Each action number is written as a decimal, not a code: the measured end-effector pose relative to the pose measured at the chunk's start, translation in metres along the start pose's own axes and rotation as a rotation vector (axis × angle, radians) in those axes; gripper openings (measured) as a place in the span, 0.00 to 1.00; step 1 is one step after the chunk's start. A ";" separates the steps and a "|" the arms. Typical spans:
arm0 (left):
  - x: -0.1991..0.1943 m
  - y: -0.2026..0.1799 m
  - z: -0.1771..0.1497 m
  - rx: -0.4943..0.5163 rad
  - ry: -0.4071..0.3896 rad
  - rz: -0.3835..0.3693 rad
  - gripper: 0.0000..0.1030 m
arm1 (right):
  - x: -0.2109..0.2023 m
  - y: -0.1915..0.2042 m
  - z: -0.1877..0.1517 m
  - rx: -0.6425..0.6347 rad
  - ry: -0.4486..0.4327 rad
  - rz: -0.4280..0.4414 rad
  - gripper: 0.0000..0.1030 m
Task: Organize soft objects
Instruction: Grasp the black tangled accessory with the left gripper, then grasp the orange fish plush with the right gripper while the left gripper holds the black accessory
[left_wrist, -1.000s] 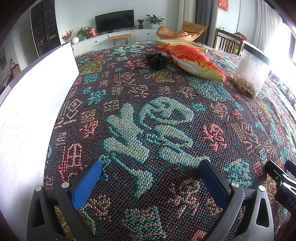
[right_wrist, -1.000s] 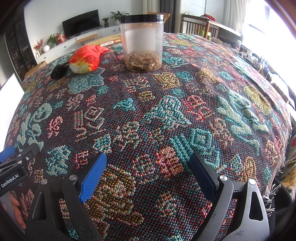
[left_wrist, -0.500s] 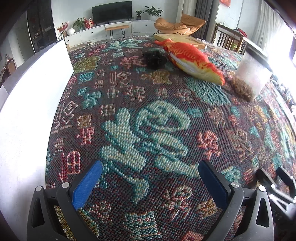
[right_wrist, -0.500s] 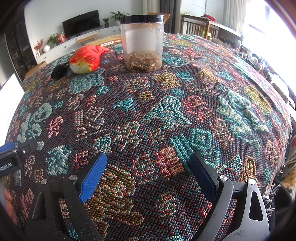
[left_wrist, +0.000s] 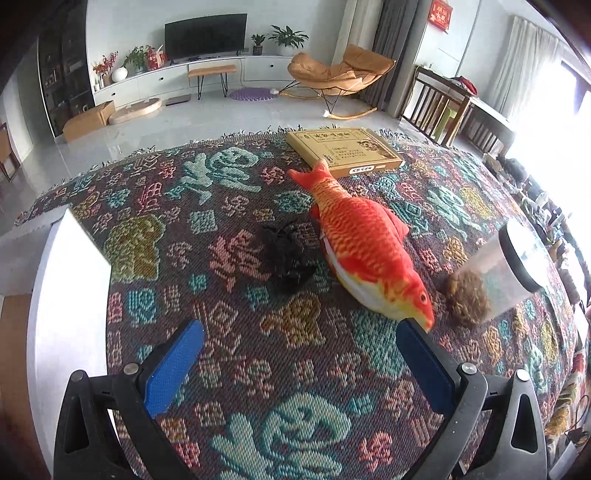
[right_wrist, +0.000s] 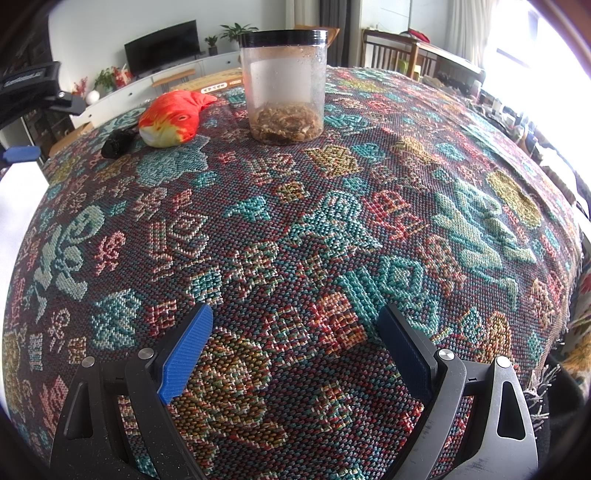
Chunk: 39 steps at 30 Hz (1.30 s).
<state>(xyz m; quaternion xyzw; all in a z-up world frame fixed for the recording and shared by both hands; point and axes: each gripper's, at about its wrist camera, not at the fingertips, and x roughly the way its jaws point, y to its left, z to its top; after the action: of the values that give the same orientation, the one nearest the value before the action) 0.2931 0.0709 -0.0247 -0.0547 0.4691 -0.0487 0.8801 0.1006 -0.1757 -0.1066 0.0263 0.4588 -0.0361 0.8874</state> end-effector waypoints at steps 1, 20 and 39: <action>0.010 0.001 0.008 -0.003 0.003 0.003 1.00 | 0.000 0.000 0.001 0.000 0.000 0.000 0.90; 0.085 0.023 0.019 -0.061 0.064 0.071 0.32 | 0.006 0.004 0.009 -0.003 -0.001 0.004 0.93; -0.045 0.029 -0.168 -0.024 0.113 0.104 0.32 | 0.008 0.005 0.008 -0.002 -0.002 0.006 0.93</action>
<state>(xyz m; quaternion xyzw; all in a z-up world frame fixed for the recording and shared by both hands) 0.1290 0.0975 -0.0850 -0.0382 0.5210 -0.0002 0.8527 0.1126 -0.1721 -0.1082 0.0266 0.4579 -0.0330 0.8880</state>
